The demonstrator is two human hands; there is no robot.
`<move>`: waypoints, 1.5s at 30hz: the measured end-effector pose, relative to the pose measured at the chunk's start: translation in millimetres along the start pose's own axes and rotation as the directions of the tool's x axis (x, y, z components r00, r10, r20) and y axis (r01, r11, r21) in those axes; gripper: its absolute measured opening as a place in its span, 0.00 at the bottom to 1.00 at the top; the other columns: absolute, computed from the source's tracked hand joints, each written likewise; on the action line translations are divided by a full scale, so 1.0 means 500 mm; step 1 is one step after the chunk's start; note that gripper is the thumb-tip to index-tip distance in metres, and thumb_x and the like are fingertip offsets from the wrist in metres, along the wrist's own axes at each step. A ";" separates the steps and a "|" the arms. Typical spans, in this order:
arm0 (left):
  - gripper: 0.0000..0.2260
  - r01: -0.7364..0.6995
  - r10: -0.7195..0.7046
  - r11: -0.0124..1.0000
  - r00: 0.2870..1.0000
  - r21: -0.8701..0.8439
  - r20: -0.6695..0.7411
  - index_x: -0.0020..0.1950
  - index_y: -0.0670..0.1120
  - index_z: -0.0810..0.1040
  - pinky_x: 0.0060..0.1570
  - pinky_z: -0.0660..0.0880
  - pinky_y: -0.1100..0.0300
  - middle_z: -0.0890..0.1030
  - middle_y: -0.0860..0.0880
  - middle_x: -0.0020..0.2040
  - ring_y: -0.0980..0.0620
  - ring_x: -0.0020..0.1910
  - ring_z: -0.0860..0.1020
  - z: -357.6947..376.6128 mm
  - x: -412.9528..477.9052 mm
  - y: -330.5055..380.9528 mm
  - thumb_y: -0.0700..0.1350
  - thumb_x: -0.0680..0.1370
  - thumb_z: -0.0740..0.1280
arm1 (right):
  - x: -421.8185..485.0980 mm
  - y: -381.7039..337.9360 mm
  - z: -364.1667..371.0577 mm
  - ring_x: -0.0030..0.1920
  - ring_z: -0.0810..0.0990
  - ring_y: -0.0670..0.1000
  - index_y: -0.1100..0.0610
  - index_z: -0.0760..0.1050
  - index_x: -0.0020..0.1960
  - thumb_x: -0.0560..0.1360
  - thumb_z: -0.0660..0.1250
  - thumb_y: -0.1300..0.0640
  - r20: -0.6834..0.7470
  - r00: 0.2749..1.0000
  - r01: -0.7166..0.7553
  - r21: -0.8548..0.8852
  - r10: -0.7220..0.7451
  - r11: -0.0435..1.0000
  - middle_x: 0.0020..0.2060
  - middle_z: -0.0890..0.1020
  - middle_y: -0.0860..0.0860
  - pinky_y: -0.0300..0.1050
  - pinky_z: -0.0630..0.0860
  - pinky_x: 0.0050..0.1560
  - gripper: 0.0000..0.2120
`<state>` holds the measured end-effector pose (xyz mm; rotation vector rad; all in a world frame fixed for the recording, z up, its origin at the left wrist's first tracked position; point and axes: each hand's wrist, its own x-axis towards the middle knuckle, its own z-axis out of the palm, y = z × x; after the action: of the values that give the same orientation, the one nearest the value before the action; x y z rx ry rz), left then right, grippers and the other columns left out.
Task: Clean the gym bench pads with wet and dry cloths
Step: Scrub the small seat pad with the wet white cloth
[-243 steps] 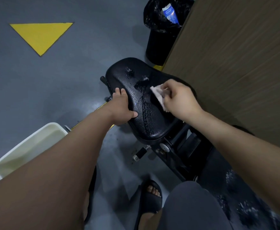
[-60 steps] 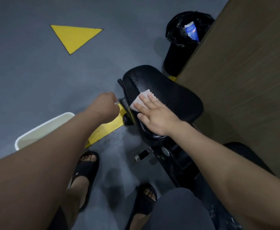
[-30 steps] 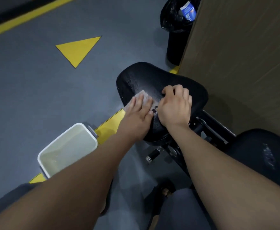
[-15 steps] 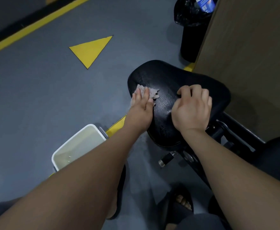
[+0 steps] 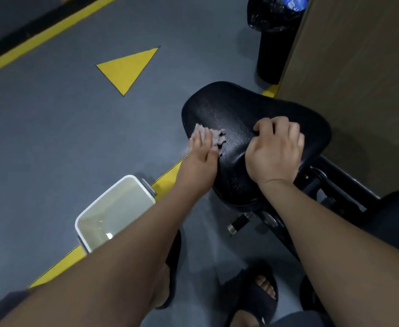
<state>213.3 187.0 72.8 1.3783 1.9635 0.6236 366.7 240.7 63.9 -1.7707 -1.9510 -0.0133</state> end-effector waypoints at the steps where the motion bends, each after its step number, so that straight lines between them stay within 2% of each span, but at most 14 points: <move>1: 0.24 0.012 -0.012 1.000 1.000 -0.015 0.014 0.83 0.53 0.53 0.75 0.47 0.64 0.46 0.54 0.84 0.57 0.82 0.44 0.003 -0.016 -0.001 0.51 0.87 0.53 | -0.001 0.000 -0.001 0.53 0.71 0.58 0.54 0.77 0.54 0.76 0.57 0.56 0.001 1.000 0.000 0.001 0.000 1.000 0.52 0.75 0.54 0.52 0.66 0.57 0.12; 3: 0.24 0.039 -0.038 0.998 0.999 -0.048 0.027 0.83 0.54 0.53 0.72 0.47 0.67 0.46 0.54 0.84 0.57 0.82 0.43 0.002 -0.018 -0.002 0.51 0.87 0.53 | 0.000 0.000 -0.001 0.53 0.71 0.59 0.54 0.77 0.53 0.75 0.58 0.56 -0.001 1.000 -0.001 -0.001 0.001 1.000 0.52 0.76 0.54 0.52 0.67 0.56 0.11; 7: 0.24 0.054 -0.055 0.998 0.998 -0.041 -0.026 0.83 0.54 0.53 0.77 0.50 0.56 0.46 0.50 0.84 0.52 0.82 0.43 -0.012 0.050 0.001 0.51 0.87 0.53 | 0.000 0.002 0.005 0.53 0.71 0.58 0.53 0.77 0.53 0.76 0.58 0.56 0.002 1.000 0.000 -0.019 0.000 1.000 0.52 0.75 0.54 0.52 0.67 0.56 0.10; 10: 0.23 0.057 -0.058 0.998 0.996 -0.014 -0.063 0.83 0.56 0.55 0.78 0.49 0.54 0.46 0.49 0.84 0.50 0.82 0.42 -0.032 0.117 -0.006 0.51 0.87 0.53 | 0.001 0.002 0.009 0.52 0.71 0.59 0.54 0.77 0.53 0.75 0.58 0.57 -0.013 1.000 -0.003 -0.006 0.003 1.000 0.52 0.76 0.54 0.53 0.67 0.56 0.11; 13: 0.23 0.026 -0.022 0.996 0.998 0.082 -0.050 0.83 0.53 0.57 0.79 0.45 0.53 0.47 0.49 0.84 0.48 0.83 0.43 -0.063 0.199 -0.011 0.51 0.87 0.53 | 0.000 0.005 0.015 0.53 0.72 0.59 0.53 0.77 0.52 0.74 0.59 0.57 -0.044 0.999 0.001 0.002 -0.001 1.000 0.52 0.76 0.54 0.53 0.67 0.55 0.11; 17: 0.23 -0.061 0.053 0.966 0.998 0.252 0.036 0.83 0.50 0.59 0.80 0.47 0.53 0.52 0.49 0.84 0.46 0.83 0.49 -0.094 0.272 0.004 0.51 0.87 0.53 | 0.003 0.007 0.022 0.53 0.72 0.59 0.53 0.78 0.52 0.73 0.61 0.57 -0.051 0.999 0.012 0.000 -0.012 1.000 0.52 0.77 0.54 0.53 0.66 0.55 0.10; 20: 0.23 -0.125 0.117 0.945 0.992 0.303 0.047 0.83 0.50 0.57 0.79 0.43 0.55 0.50 0.48 0.84 0.45 0.83 0.46 -0.086 0.227 0.002 0.51 0.87 0.52 | 0.003 0.006 0.019 0.54 0.72 0.59 0.53 0.78 0.51 0.73 0.61 0.58 -0.052 0.999 0.010 -0.003 -0.010 1.000 0.52 0.77 0.54 0.52 0.65 0.55 0.10; 24: 0.23 -0.247 0.239 0.950 0.969 0.193 0.062 0.82 0.51 0.61 0.78 0.42 0.58 0.51 0.49 0.84 0.47 0.82 0.44 -0.041 0.093 -0.005 0.51 0.86 0.54 | 0.001 0.003 0.009 0.54 0.72 0.59 0.54 0.77 0.52 0.74 0.58 0.57 -0.027 1.000 0.002 -0.001 -0.002 1.000 0.53 0.76 0.54 0.52 0.66 0.56 0.12; 28: 0.21 -0.306 0.303 0.943 0.952 0.132 0.039 0.80 0.54 0.64 0.74 0.40 0.71 0.54 0.52 0.83 0.52 0.82 0.45 0.008 -0.033 -0.008 0.50 0.86 0.56 | -0.002 -0.001 0.000 0.53 0.72 0.59 0.54 0.78 0.53 0.74 0.57 0.56 -0.018 1.000 0.000 0.017 0.000 1.000 0.52 0.76 0.55 0.53 0.68 0.56 0.13; 32: 0.22 -0.377 0.378 0.918 0.926 0.121 0.021 0.80 0.50 0.64 0.80 0.45 0.60 0.56 0.50 0.83 0.50 0.83 0.47 0.046 -0.117 -0.039 0.50 0.86 0.56 | -0.003 0.001 -0.005 0.53 0.73 0.58 0.53 0.77 0.53 0.74 0.57 0.56 0.002 1.000 0.008 0.021 -0.008 1.000 0.52 0.76 0.54 0.53 0.68 0.56 0.13; 35: 0.23 -0.295 0.295 0.955 0.955 -0.006 -0.024 0.82 0.49 0.60 0.80 0.42 0.61 0.50 0.53 0.83 0.52 0.82 0.42 0.064 -0.138 -0.030 0.53 0.87 0.52 | -0.001 0.001 -0.004 0.52 0.73 0.58 0.53 0.77 0.53 0.75 0.56 0.56 0.012 1.000 0.002 0.008 -0.002 1.000 0.52 0.76 0.54 0.53 0.69 0.56 0.13; 39: 0.23 -0.065 0.051 0.989 0.993 -0.136 -0.108 0.83 0.48 0.57 0.81 0.46 0.55 0.49 0.51 0.83 0.49 0.82 0.42 0.049 -0.052 0.011 0.50 0.87 0.52 | -0.001 0.002 0.003 0.52 0.73 0.59 0.53 0.77 0.53 0.74 0.56 0.56 -0.010 1.000 0.008 0.001 -0.008 1.000 0.53 0.76 0.55 0.53 0.68 0.56 0.13; 42: 0.22 0.079 -0.104 0.984 0.982 -0.159 -0.156 0.81 0.52 0.63 0.77 0.52 0.56 0.53 0.48 0.83 0.47 0.82 0.46 0.024 0.025 0.017 0.52 0.86 0.56 | -0.002 0.001 0.010 0.53 0.73 0.59 0.53 0.77 0.52 0.74 0.58 0.57 -0.025 1.000 0.015 0.006 -0.014 1.000 0.53 0.76 0.55 0.52 0.66 0.56 0.11; 45: 0.19 0.085 -0.153 0.950 0.966 -0.301 -0.209 0.75 0.53 0.72 0.75 0.53 0.64 0.60 0.50 0.81 0.50 0.82 0.49 0.026 0.034 0.010 0.55 0.85 0.60 | -0.002 0.005 0.013 0.53 0.74 0.59 0.53 0.77 0.52 0.74 0.59 0.57 -0.056 0.998 0.008 0.007 -0.008 1.000 0.53 0.77 0.55 0.52 0.66 0.55 0.10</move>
<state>222.3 204.7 63.5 1.0361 2.0184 1.0069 366.5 242.4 57.0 -1.7391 -1.9157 -0.0577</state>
